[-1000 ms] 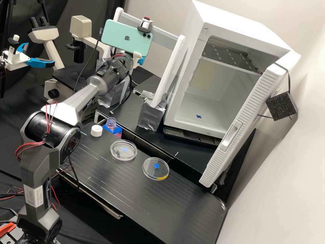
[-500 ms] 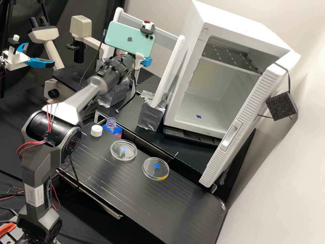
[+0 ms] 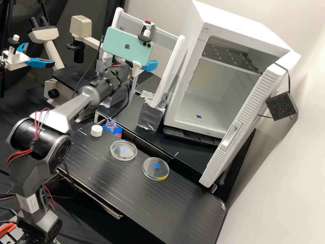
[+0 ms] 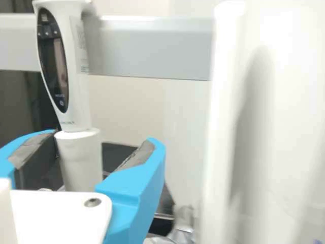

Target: Use the pipette

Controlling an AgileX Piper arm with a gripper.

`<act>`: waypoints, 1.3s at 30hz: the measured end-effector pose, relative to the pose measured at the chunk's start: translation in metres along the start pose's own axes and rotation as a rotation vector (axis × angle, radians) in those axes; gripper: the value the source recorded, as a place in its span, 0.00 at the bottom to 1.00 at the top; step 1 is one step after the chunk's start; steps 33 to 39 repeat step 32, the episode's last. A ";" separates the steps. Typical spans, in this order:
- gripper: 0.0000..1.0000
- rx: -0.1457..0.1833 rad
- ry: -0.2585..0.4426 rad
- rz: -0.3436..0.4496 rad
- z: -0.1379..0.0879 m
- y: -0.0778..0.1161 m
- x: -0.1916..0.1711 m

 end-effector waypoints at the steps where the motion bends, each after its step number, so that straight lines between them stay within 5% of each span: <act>1: 1.00 0.000 0.008 0.031 0.002 0.000 -0.008; 10: 1.00 0.012 0.172 0.247 0.022 -0.005 -0.080; 23: 1.00 -0.013 0.252 0.483 0.073 -0.066 -0.137; 27: 1.00 0.033 0.264 0.508 0.087 -0.074 -0.142; 39: 1.00 0.038 0.236 0.490 0.097 -0.080 -0.142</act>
